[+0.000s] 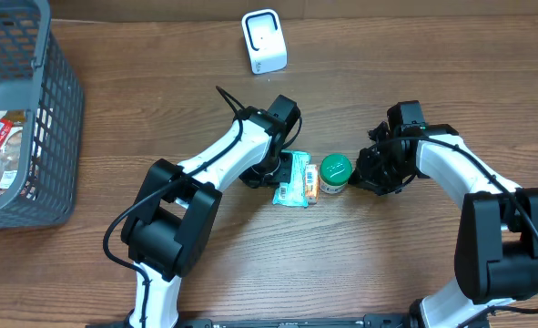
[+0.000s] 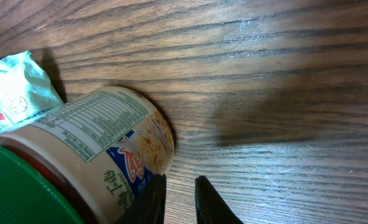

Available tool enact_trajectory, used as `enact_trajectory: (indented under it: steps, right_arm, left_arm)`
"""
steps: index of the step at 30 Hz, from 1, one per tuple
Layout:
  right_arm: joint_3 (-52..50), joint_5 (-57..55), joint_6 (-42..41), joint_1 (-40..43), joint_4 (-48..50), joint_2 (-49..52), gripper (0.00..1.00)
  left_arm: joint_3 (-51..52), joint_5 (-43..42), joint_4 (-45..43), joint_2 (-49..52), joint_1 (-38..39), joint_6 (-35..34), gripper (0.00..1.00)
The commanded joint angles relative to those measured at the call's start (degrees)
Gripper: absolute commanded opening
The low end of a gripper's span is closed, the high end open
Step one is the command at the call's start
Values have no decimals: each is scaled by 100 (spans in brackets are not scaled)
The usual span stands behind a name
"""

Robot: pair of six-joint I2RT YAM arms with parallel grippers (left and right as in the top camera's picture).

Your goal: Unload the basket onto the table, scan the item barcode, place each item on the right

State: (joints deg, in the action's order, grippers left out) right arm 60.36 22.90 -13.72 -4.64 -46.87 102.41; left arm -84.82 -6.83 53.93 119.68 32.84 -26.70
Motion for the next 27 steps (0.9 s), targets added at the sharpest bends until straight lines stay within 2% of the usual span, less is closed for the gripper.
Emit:
enact_trajectory:
  steps: [1,4,16,23,27]
  right_arm:
    - [-42,-35,2,-17,11,-4,18]
    - [-42,-114,0,-17,20,-4,18]
    - [-42,-345,0,-15,33,-4,18]
    - [-37,-1058,-7,-9,37,-7,18]
    - [-9,-1497,-286,98,81,-7,18]
  left_arm:
    - [37,-109,-52,-116,133,-125,10]
    - [37,-328,-127,-116,210,-120,8]
    - [37,-306,-426,-116,319,-44,9]
    - [37,-136,-529,-116,319,140,10]
    - [37,-109,-542,-116,319,140,12]
